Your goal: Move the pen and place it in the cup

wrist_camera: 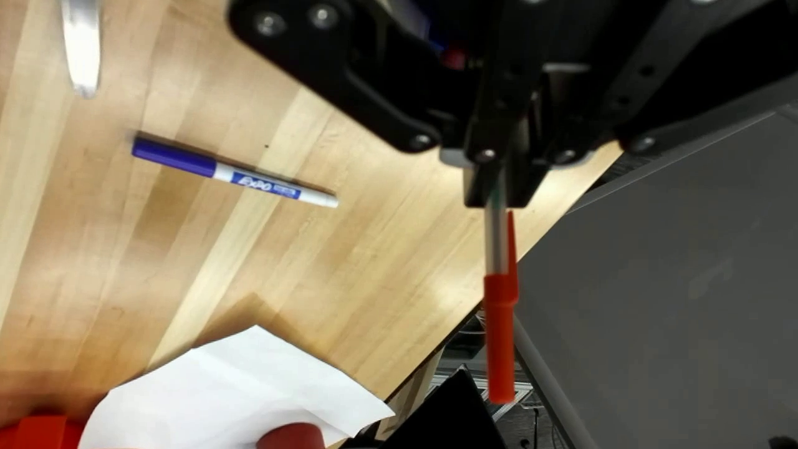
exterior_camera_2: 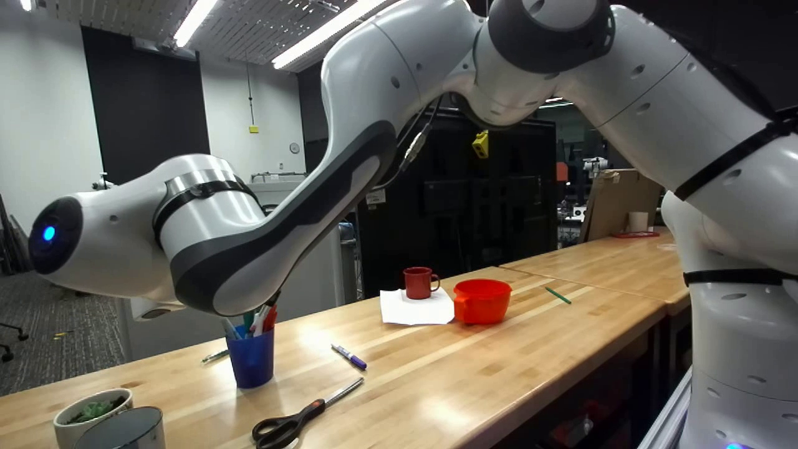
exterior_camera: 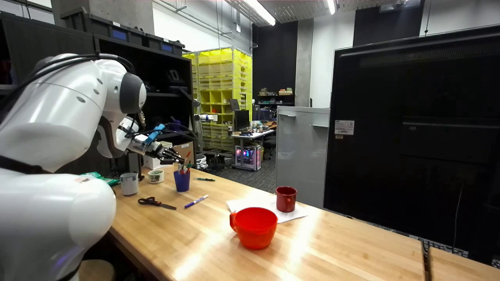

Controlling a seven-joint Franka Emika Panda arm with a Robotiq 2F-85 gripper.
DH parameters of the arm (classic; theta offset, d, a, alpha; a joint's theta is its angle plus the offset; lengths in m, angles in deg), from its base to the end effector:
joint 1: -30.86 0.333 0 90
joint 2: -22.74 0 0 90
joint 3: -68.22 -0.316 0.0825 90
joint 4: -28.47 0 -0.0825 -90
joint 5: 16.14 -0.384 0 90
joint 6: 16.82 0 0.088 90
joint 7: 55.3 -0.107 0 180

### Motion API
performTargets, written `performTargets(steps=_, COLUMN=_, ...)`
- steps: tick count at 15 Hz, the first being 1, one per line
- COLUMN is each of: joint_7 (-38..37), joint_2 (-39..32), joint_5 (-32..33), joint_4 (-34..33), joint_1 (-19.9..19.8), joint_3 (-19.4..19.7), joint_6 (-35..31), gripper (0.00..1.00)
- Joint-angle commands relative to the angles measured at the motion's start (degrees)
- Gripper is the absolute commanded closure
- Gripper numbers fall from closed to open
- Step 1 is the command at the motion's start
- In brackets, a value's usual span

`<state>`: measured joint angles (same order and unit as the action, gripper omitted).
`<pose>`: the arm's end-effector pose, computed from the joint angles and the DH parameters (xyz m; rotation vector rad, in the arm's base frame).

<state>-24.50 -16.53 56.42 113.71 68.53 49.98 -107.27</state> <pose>0.4963 0.4788 0.2966 1.1829 1.6581 -0.2767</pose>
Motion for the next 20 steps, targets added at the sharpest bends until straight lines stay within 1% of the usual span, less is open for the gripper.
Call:
performTargets(steps=1, joint_7=-0.7, joint_2=-1.3, joint_5=-0.5, joint_4=-1.7, joint_1=-0.2, joint_3=0.2, joint_6=-0.7, gripper=0.98)
performTargets(steps=8, joint_7=-0.3, joint_2=-2.8, joint_5=-0.8, joint_4=-1.7, joint_1=0.1, joint_3=0.0, joint_6=-0.2, gripper=0.98)
performTargets(steps=19, joint_7=1.6, joint_2=-3.7, joint_5=-1.1, joint_4=-2.0, joint_1=1.8, joint_3=-0.1, joint_6=1.1, gripper=0.98)
performTargets(steps=20, joint_7=1.7, joint_2=-3.7, joint_5=-1.0, joint_4=-2.0, joint_1=2.0, joint_3=-0.1, joint_6=1.3, gripper=0.67)
